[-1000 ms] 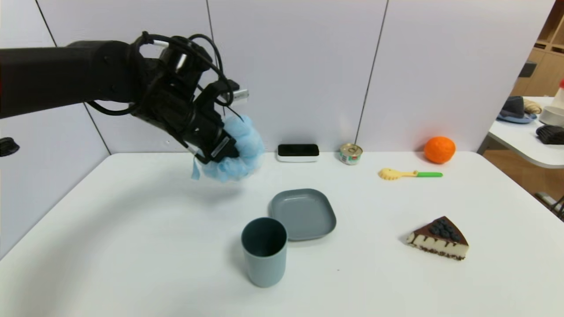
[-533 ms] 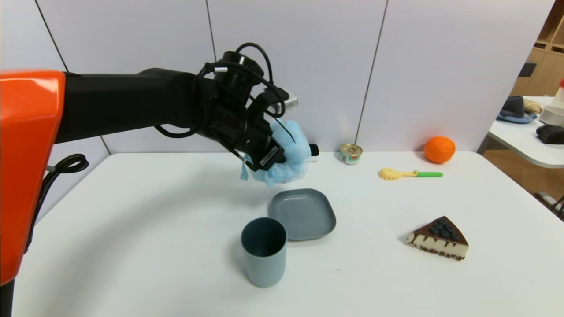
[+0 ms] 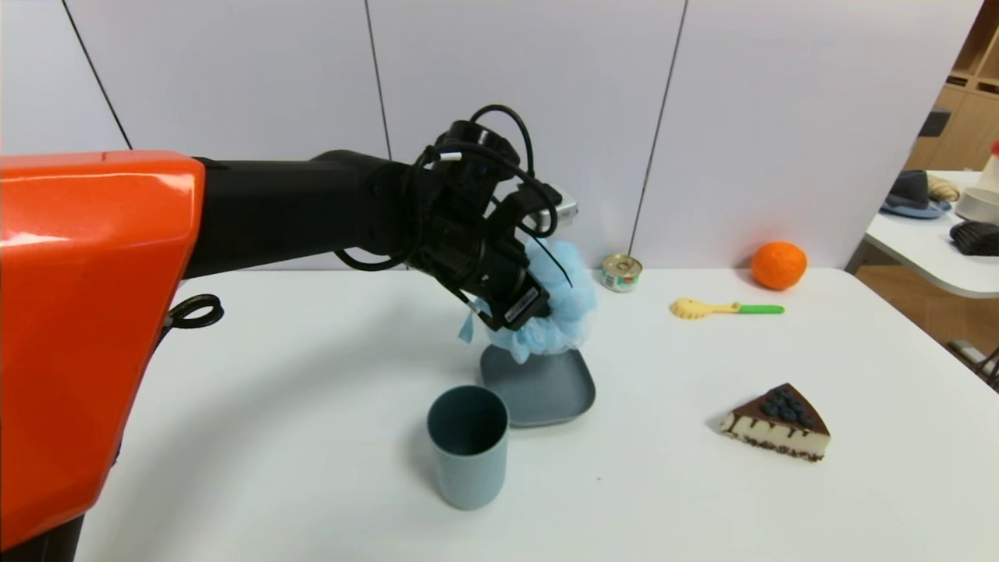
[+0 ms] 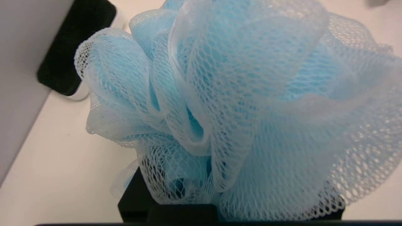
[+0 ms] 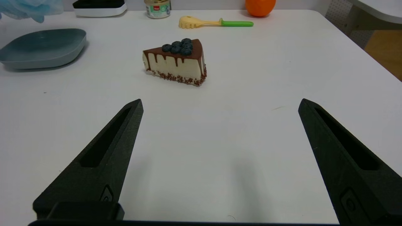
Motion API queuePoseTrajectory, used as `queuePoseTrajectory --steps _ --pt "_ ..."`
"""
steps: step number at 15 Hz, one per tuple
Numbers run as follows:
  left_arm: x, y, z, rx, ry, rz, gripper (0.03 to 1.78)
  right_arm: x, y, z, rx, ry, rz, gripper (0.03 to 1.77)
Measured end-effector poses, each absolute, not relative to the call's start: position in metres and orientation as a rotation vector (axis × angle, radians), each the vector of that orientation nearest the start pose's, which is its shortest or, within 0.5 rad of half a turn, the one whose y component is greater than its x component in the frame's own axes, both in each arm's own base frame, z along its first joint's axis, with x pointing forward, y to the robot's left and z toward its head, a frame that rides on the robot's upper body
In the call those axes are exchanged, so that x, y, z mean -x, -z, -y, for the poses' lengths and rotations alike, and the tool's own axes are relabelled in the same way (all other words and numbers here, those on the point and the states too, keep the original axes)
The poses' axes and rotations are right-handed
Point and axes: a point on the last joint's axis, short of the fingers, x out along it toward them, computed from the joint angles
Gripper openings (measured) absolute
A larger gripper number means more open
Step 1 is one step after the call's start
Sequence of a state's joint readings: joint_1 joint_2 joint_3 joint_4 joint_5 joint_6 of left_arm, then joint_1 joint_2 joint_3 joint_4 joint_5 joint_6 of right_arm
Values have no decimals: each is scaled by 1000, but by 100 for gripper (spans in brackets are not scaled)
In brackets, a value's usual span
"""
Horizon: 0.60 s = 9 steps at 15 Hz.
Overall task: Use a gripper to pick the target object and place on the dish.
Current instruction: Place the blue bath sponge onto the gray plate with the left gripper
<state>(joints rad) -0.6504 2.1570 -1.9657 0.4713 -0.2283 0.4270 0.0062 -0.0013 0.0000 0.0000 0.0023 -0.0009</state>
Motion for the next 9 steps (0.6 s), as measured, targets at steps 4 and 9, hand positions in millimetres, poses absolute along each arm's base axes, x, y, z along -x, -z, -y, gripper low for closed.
queuePoseTrajectory --steps 4,9 --pt "-341 -210 274 -516 1001 -555 73 23 -75 0 0 -9 1 171" --pt "-338 -193 273 -537 1012 -685 73 23 -75 0 0 -8 1 171"
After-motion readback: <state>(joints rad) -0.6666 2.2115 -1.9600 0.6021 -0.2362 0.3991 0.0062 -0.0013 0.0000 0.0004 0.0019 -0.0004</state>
